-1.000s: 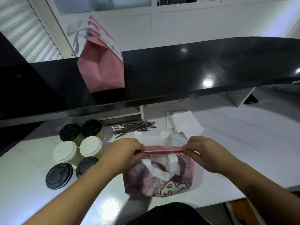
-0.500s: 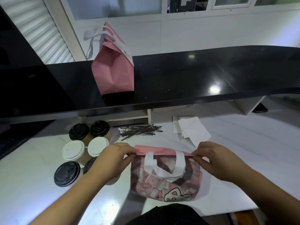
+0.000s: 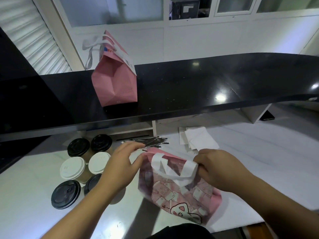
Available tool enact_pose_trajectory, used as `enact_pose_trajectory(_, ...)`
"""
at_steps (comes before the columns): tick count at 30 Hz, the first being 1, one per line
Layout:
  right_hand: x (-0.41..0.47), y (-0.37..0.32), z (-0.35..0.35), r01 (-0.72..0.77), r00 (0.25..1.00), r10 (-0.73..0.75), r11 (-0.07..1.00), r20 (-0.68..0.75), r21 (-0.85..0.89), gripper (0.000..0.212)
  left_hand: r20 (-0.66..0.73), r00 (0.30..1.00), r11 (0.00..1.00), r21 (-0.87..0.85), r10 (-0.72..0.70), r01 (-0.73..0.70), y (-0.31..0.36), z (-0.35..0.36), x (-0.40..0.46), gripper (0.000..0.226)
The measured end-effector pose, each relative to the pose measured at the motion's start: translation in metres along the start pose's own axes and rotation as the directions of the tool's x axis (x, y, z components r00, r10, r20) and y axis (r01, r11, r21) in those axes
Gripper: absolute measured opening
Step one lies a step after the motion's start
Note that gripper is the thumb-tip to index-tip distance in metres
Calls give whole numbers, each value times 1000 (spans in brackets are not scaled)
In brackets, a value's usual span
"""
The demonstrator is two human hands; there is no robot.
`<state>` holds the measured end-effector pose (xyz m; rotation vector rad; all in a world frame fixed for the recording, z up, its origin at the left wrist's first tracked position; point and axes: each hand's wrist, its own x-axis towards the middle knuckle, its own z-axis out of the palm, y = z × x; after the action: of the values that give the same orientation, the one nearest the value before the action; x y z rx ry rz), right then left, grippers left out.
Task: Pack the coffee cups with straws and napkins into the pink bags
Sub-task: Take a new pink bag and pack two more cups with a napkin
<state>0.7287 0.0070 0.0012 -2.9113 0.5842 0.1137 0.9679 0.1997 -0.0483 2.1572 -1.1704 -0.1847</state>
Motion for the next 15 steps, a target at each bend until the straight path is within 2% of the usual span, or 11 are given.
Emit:
enact_pose_trajectory(5,-1,7,-74,-176,983,178,983,-45,41,27,-147,988,985,-171,-50,25,22,-10,10,24)
enact_pose_trajectory(10,11,12,-166,-261,952,275,958,-136,116,32,-165,986,962,-266,14,-58,53,-22,28,19)
enact_pose_trajectory(13,40,14,-208,-279,920,283,959,-271,52,32,-148,988,947,-309,40,-85,71,-29,47,12)
enact_pose_trajectory(15,70,19,-224,-292,894,281,956,-348,22,32,-116,992,943,-322,52,-87,80,-32,64,20)
